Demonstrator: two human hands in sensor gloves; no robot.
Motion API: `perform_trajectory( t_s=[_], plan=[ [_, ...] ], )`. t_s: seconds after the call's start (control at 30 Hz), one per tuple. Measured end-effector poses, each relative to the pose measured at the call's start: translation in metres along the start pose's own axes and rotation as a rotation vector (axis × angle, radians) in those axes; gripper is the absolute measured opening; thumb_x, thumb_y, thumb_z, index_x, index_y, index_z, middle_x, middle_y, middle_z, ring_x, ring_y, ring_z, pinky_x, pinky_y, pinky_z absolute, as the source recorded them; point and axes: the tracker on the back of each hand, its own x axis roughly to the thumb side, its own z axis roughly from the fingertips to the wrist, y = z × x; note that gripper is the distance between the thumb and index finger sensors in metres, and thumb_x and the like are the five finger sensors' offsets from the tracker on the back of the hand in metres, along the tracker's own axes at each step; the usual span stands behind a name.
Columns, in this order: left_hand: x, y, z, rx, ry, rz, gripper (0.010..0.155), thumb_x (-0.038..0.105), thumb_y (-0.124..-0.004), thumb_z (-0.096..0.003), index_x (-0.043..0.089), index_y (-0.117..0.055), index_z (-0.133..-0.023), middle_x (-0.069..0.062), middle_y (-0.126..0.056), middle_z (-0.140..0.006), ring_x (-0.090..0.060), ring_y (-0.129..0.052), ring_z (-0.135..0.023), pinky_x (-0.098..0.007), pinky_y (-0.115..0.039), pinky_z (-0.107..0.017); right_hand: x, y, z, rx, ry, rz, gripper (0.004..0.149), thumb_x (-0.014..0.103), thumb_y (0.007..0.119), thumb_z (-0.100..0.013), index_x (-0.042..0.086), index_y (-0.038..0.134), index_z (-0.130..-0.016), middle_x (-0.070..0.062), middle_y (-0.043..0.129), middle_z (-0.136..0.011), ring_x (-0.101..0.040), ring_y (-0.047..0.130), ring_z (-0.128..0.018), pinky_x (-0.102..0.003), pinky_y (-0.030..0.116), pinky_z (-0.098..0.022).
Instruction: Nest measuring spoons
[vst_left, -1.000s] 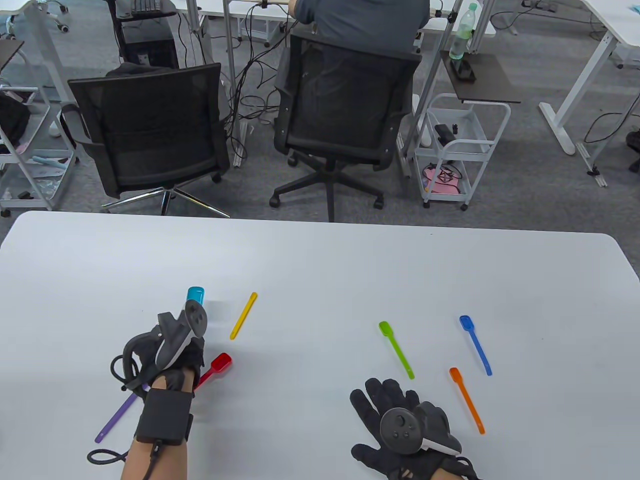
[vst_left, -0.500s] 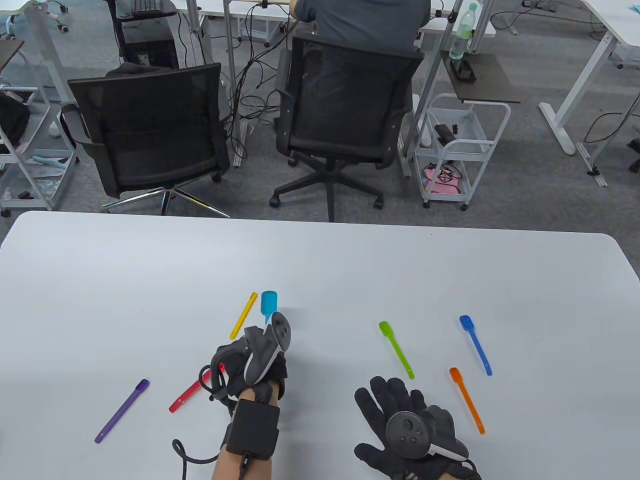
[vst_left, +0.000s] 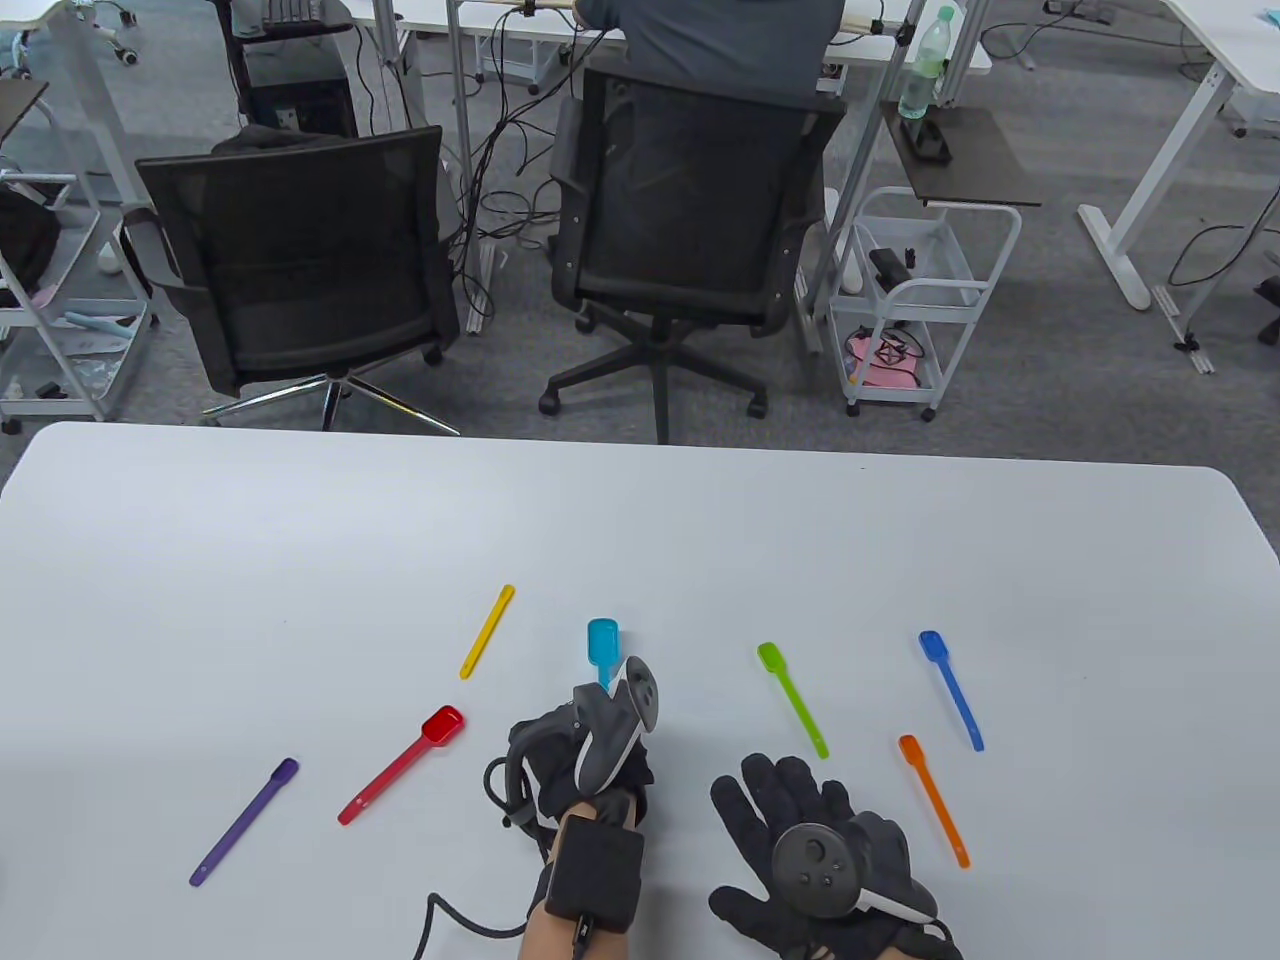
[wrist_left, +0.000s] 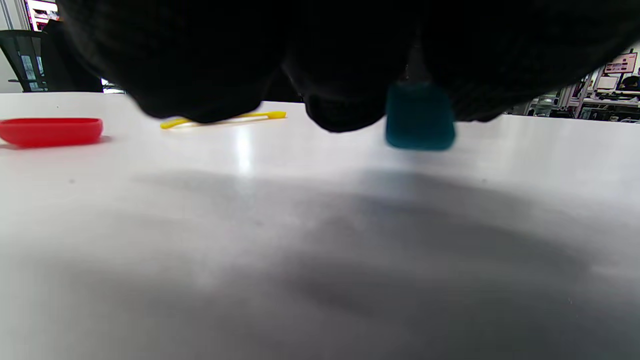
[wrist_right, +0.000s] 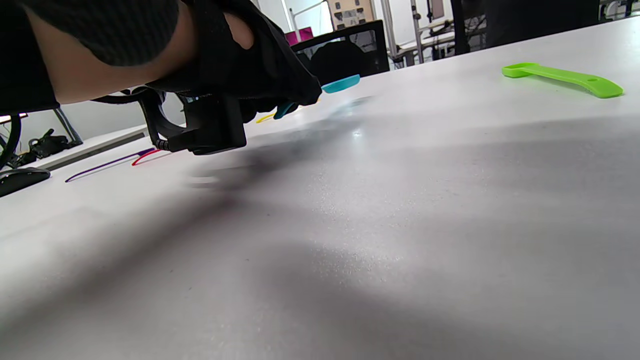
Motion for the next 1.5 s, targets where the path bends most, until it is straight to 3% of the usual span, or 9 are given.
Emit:
perform_trajectory(
  t_s=[0.43,1.5],
  plan=[
    [0.004,-0.016,-0.002,-0.02,-0.003,-0.017,0.059,0.06,-0.09,-0.046,0.009,-0.098,-0.075,0.014,-0.098,-0.033,-0.014,-0.103,-0.029,-0.061,-0.074,-0.064,0.0,0.0,-0.001,0.006,0.004,-0.006,0.093,0.067,0.07,-0.041,0.021,0.025,-0.108,-0.023,0.021,-0.114,-0.06,0.027,-0.1,-0.083,0.032,-0.06],
    [0.004,-0.013,0.001,-0.037,-0.017,-0.022,0.064,0.062,-0.089,-0.0463,0.008,-0.095,-0.079,0.015,-0.097,-0.037,-0.014,-0.103,-0.033,-0.061,-0.074,-0.066,0.0,-0.001,-0.001,0.015,0.017,-0.001,0.092,0.067,0.07,-0.041,0.021,0.029,-0.108,-0.024,0.023,-0.114,-0.061,0.031,-0.099,-0.082,0.034,-0.06]
  ],
)
